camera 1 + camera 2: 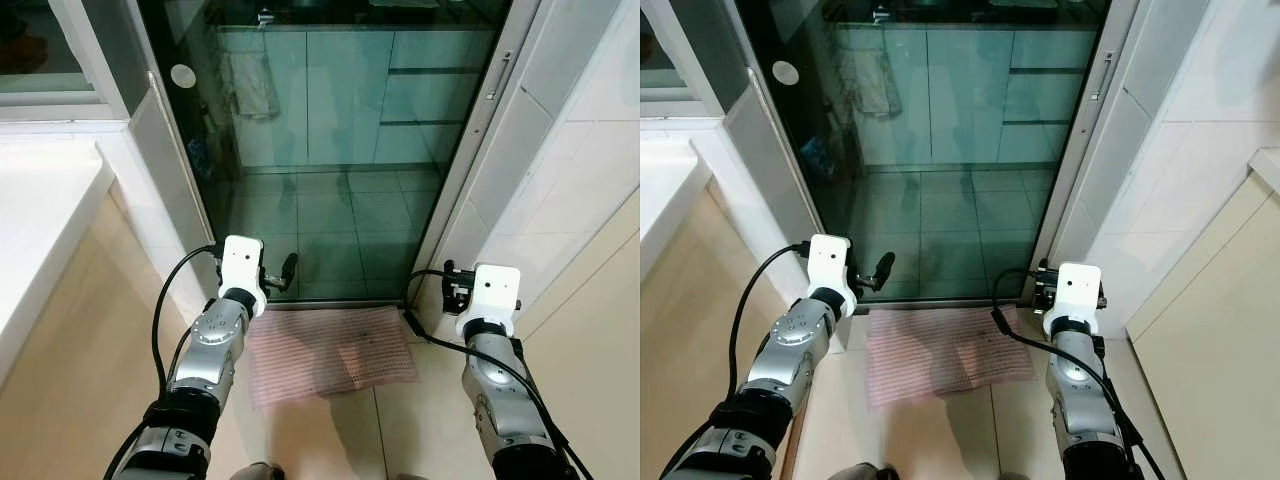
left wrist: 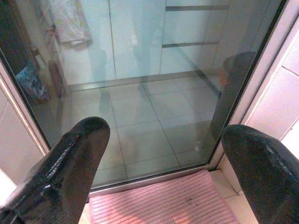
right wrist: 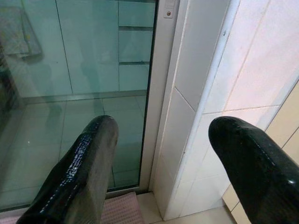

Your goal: Restocking fridge

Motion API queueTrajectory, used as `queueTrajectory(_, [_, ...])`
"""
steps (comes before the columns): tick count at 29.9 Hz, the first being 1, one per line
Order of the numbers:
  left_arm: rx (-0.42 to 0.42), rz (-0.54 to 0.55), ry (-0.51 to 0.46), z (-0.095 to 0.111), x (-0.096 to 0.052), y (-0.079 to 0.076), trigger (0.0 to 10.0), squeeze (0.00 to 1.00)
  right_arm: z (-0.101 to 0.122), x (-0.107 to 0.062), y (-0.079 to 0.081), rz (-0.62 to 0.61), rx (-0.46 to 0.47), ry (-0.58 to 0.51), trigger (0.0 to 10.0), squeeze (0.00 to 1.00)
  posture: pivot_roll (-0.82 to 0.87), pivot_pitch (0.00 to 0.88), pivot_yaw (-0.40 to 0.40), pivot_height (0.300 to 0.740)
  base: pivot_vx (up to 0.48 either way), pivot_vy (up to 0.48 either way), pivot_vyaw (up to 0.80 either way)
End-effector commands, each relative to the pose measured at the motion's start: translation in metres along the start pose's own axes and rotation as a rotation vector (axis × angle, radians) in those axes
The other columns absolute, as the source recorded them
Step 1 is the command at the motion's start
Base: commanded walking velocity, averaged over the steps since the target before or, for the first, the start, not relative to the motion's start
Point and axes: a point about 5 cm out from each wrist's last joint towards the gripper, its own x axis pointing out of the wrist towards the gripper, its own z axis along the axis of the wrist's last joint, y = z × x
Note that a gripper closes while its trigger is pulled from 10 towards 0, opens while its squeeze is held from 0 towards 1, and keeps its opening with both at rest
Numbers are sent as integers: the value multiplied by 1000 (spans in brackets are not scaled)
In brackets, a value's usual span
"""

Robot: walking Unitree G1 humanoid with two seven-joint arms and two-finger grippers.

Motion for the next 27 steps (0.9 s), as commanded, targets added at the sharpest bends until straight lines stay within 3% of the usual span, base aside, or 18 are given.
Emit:
queueTrajectory(1, [3,3,7,-1,1,0,10000,0,0,1,-2,-5,-3,0,10000,0,-106,0,20,740,0,0,0])
queueTrajectory(12, [3,3,7,-1,1,0,10000,0,0,1,-2,-5,-3,0,10000,0,-106,0,20,740,0,0,0])
queueTrajectory(13, [4,4,8,-1,1,0,10000,0,0,1,-2,-2,0,-1,10000,0,0,0,0,740,0,0,0])
queueTrajectory(14, [4,4,8,-1,1,0,10000,0,0,1,-2,-2,0,-1,10000,0,0,0,0,740,0,0,0])
queueTrajectory(17, [-244,184,155,-34,-10,18,10000,0,4,19,-5,-6,125,33,10000,0,-77,0,-10,740,0,0,0])
queueTrajectory(27, [-182,142,100,-25,-7,15,10000,0,-7,8,12,57,107,66,10000,0,-80,0,-7,740,0,0,0])
